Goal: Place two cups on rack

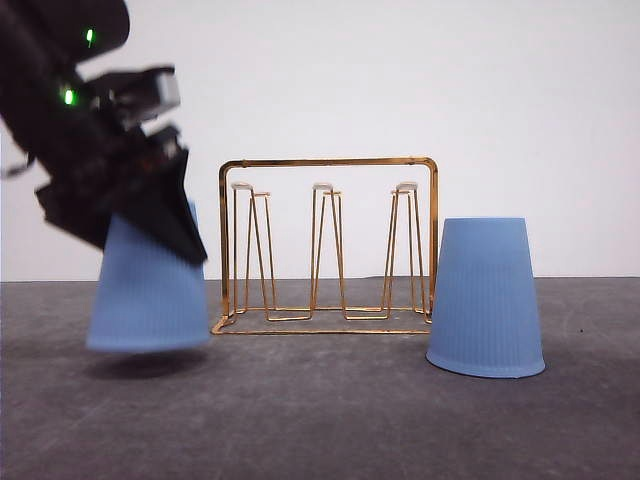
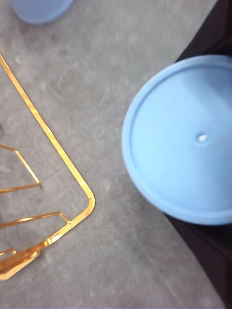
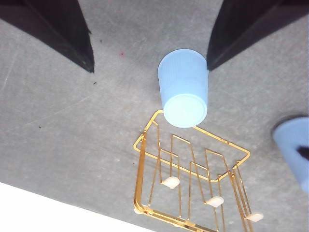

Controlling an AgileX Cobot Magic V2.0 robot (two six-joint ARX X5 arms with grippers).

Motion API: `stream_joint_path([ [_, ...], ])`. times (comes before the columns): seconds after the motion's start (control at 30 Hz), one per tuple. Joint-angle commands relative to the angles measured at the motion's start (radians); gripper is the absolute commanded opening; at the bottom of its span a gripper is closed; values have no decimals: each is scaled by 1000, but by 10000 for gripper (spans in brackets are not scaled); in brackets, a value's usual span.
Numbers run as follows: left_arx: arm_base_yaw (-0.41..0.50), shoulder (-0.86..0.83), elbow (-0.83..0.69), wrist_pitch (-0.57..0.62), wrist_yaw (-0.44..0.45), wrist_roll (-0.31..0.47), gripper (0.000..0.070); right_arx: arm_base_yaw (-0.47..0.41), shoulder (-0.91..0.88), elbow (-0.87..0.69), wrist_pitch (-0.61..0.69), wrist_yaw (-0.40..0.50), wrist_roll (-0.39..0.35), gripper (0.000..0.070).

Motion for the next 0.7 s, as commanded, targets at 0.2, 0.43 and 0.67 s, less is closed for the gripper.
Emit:
stream_joint_path([
  [0.2,-6,-4,293,-195,-2,-80,229,5,3,11,30,2,27,471],
  [0.43,-24,2,336,47,-44,-145,229,5,3,11,46,2,27,471],
  [0.67,-51,65,336,125,-114,-144,230,5,3,11,45,2,27,471],
])
